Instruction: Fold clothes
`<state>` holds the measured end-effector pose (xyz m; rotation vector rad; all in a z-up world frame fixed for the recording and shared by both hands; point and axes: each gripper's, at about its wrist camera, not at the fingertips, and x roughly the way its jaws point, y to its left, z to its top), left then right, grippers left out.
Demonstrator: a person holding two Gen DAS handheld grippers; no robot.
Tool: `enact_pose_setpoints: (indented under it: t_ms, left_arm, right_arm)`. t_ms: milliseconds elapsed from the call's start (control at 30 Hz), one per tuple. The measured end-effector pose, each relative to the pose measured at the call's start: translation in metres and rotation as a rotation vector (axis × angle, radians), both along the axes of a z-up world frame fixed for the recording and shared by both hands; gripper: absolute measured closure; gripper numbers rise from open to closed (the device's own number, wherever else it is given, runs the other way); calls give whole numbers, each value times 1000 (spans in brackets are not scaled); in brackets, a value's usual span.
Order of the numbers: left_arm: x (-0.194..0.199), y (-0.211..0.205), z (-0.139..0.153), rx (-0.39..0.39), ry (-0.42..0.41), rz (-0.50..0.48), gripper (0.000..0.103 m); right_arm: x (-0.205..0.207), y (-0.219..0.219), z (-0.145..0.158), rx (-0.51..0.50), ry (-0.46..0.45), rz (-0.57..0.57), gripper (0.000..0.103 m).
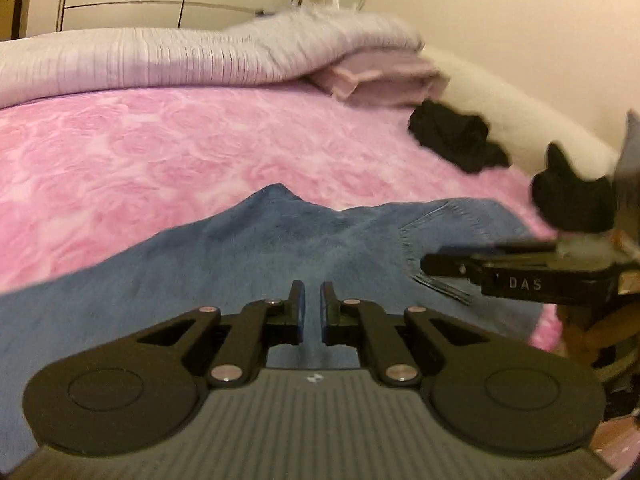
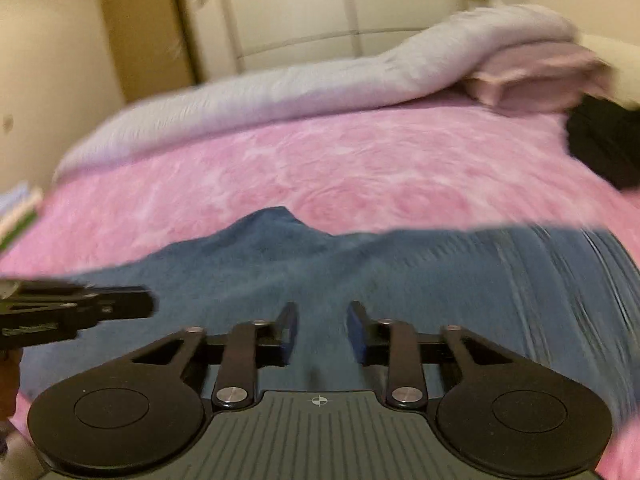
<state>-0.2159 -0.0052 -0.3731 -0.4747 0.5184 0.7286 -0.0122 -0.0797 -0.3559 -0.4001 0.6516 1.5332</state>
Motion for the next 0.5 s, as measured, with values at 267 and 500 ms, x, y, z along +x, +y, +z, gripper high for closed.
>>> enact_pose_setpoints:
  t_ms: [267, 500]
  left_arm:
    - [50, 33, -46, -3, 109, -48, 98]
    - [31, 32, -38, 30, 58, 47, 98]
  right_arm:
    - [7, 74, -37, -98, -114, 146, 79]
    - [30, 64, -31, 28, -146, -49, 86]
